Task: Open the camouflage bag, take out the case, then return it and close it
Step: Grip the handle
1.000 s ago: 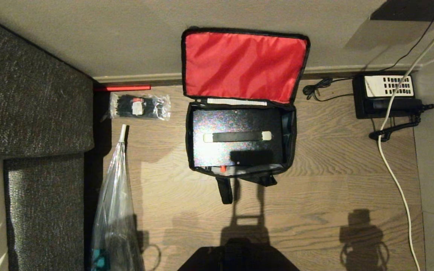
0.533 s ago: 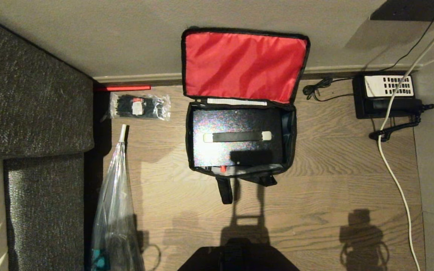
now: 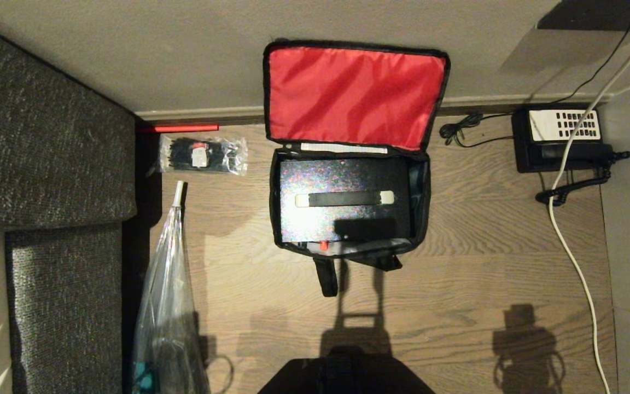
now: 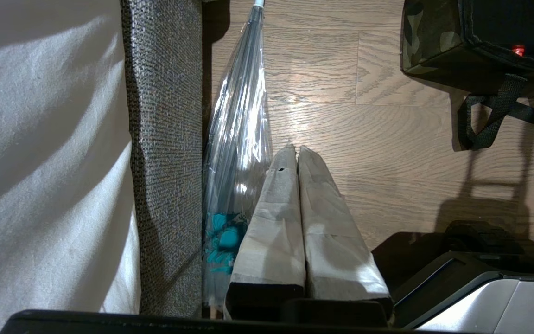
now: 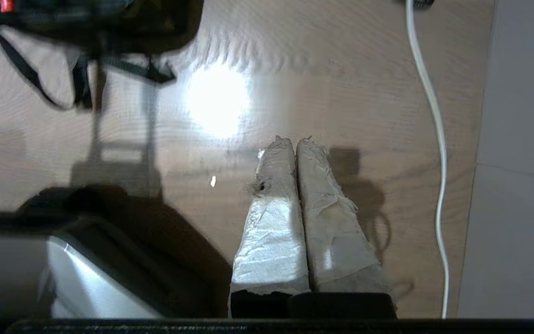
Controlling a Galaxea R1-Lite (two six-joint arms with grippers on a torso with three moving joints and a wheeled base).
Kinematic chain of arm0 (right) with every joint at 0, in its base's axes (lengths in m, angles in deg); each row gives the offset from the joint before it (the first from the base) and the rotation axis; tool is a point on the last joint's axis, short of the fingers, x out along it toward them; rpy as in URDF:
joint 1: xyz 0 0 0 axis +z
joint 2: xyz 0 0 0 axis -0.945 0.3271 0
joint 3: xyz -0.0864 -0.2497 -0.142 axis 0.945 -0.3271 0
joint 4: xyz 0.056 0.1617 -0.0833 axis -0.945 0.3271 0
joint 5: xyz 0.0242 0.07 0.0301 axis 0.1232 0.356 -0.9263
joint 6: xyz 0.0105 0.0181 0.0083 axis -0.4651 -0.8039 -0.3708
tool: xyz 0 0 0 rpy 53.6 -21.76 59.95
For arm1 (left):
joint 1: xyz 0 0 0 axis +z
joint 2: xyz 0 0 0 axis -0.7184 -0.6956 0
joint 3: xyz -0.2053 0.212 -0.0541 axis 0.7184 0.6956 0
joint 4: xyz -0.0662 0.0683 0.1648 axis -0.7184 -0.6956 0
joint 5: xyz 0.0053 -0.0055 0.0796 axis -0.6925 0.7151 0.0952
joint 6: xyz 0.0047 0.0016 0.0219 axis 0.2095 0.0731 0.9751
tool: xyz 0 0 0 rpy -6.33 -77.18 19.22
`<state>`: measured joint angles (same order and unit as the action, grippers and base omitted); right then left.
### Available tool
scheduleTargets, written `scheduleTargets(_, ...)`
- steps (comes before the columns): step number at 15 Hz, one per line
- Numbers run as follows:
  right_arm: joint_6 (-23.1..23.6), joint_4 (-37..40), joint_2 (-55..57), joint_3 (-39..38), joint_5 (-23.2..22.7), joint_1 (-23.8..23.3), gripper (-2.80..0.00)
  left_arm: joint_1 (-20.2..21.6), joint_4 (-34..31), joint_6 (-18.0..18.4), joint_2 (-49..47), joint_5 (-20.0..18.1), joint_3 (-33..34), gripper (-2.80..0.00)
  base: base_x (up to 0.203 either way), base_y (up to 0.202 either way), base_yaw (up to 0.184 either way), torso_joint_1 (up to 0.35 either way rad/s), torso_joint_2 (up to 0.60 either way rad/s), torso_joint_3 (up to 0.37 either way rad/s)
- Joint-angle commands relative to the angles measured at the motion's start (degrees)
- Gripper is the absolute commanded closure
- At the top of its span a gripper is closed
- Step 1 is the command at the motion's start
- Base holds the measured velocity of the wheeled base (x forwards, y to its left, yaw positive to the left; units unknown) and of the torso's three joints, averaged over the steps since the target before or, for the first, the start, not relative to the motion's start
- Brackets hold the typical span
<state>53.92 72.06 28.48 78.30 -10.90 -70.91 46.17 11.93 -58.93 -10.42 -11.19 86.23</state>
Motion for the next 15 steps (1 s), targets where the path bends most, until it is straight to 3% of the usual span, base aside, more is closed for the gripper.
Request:
scheduleTargets(1, 0.0, 5.6, 0.1, 6.0, -1.5, 0.0, 0.0, 0.0, 0.0, 0.0, 0.0, 0.0, 0.2, 0.0, 0.0, 0.0, 0.0, 0.0, 0.0, 0.0)
scheduleTargets(5, 0.4, 32.7, 1.9, 35.4, -9.8, -0.1, 0.0, 0.0, 0.0, 0.0, 0.0, 0.0, 0.2, 0.0, 0.0, 0.0, 0.0, 0.0, 0.0, 0.0)
scheduleTargets(7, 0.5, 36.9, 10.2, 41.6, -11.9, -0.2, 0.0, 0.0, 0.0, 0.0, 0.0, 0.0, 0.2, 0.0, 0.0, 0.0, 0.0, 0.0, 0.0, 0.0)
scheduleTargets(11, 5.3, 38.5, 44.2, 50.9, -11.9, 0.6, 0.0, 0.0, 0.0, 0.0, 0.0, 0.0, 0.2, 0.0, 0.0, 0.0, 0.0, 0.0, 0.0, 0.0)
scheduleTargets(13, 10.4, 34.2, 61.2, 55.7, -11.4, 2.2, 0.0, 0.0, 0.0, 0.0, 0.0, 0.0, 0.2, 0.0, 0.0, 0.0, 0.0, 0.0, 0.0, 0.0)
scheduleTargets(15, 15.9, 24.7, 75.8, 58.9, -9.7, 6.0, 0.0, 0.0, 0.0, 0.0, 0.0, 0.0, 0.2, 0.0, 0.0, 0.0, 0.0, 0.0, 0.0, 0.0)
